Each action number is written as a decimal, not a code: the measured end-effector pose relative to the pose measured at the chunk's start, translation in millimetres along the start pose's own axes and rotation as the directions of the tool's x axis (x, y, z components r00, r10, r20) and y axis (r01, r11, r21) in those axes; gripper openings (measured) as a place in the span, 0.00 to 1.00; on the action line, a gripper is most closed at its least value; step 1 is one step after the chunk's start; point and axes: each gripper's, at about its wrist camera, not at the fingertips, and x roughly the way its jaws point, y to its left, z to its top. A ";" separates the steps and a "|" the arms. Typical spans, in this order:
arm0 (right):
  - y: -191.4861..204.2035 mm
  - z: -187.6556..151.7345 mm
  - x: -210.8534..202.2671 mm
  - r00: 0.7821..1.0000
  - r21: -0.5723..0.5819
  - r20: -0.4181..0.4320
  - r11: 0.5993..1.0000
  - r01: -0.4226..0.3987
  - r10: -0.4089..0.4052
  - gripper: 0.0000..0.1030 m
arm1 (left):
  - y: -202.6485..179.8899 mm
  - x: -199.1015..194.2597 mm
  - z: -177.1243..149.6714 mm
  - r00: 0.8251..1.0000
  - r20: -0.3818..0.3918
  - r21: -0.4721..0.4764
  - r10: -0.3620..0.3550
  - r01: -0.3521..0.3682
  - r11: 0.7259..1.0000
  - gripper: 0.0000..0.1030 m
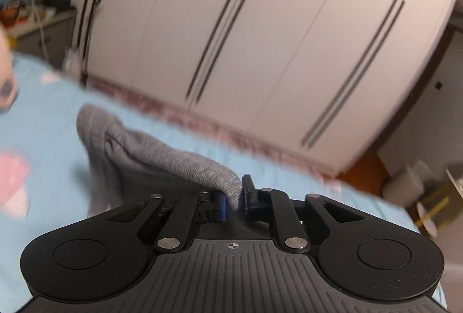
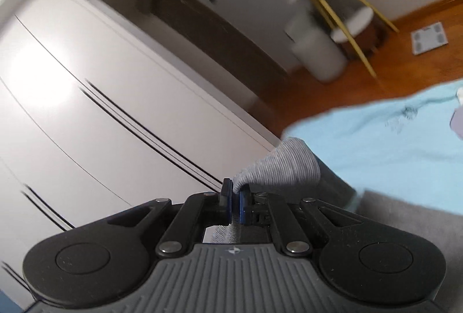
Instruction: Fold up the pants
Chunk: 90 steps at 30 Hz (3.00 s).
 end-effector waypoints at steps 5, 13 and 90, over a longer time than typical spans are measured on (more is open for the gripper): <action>-90.3 -43.3 -15.1 0.940 -0.094 -0.171 0.955 0.282 -0.295 0.04 | 47.0 35.0 -103.6 0.934 -0.335 0.006 0.119 -0.125 0.992 0.15; -135.8 -65.4 -11.4 0.880 -0.041 -0.251 0.912 0.407 -0.404 0.04 | 60.3 48.7 -122.5 0.926 -0.332 -0.075 0.179 -0.215 0.974 0.35; -89.8 -87.3 -45.9 0.891 -0.314 -0.191 0.886 0.342 -0.412 0.14 | -15.4 84.6 -126.2 0.887 0.029 0.416 0.461 -0.430 0.801 0.93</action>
